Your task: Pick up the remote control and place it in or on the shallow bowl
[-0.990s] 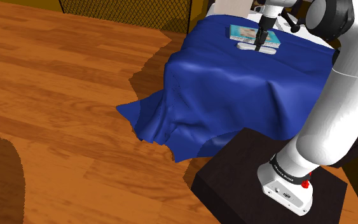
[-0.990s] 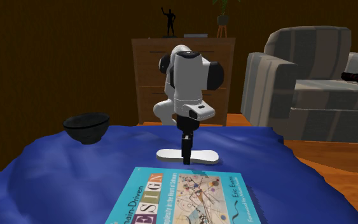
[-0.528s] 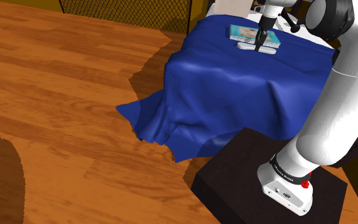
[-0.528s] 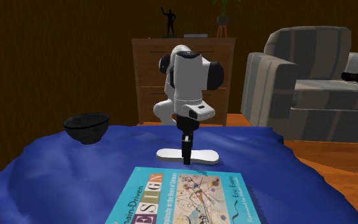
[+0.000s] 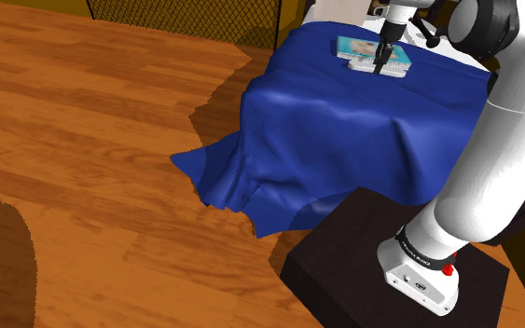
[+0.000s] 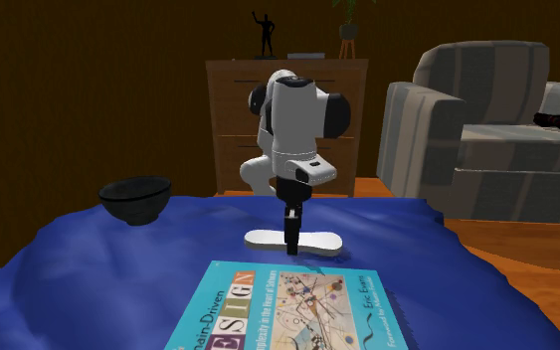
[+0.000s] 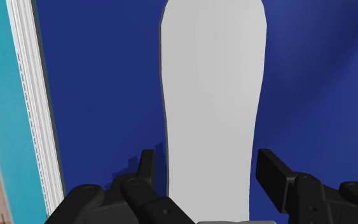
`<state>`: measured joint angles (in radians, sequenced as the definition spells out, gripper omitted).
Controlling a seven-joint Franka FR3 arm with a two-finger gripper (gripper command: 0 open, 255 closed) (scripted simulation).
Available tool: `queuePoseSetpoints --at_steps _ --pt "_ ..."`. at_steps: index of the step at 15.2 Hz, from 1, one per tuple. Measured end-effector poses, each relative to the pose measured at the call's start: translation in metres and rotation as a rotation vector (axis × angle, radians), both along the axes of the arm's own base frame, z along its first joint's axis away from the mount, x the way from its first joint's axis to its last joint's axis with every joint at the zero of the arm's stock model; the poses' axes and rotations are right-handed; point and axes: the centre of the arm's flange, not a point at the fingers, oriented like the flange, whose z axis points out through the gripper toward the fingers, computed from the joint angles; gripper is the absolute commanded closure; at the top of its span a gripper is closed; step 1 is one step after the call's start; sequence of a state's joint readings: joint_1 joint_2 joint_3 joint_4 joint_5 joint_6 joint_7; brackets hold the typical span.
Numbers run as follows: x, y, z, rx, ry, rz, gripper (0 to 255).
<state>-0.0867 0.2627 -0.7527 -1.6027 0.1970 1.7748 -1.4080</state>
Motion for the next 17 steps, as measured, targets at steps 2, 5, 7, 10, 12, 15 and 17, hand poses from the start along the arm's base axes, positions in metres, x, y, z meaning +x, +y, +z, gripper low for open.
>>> queuePoseSetpoints --at_steps 2,5,7,10,12,15,17 --pt "-0.001 0.0 0.01 0.0 0.0 0.0 255" --pt "0.0 -0.001 0.026 0.0 0.0 0.0 255" --pt "0.002 -0.001 0.035 0.0 0.0 0.0 255" --pt "0.0 0.0 0.051 0.0 0.0 0.0 255" --pt "-0.001 0.0 0.063 0.0 0.0 0.0 255" --pt "0.0 0.0 0.078 0.0 0.0 0.0 255" --pt "0.0 0.0 0.088 0.0 0.0 0.0 255"
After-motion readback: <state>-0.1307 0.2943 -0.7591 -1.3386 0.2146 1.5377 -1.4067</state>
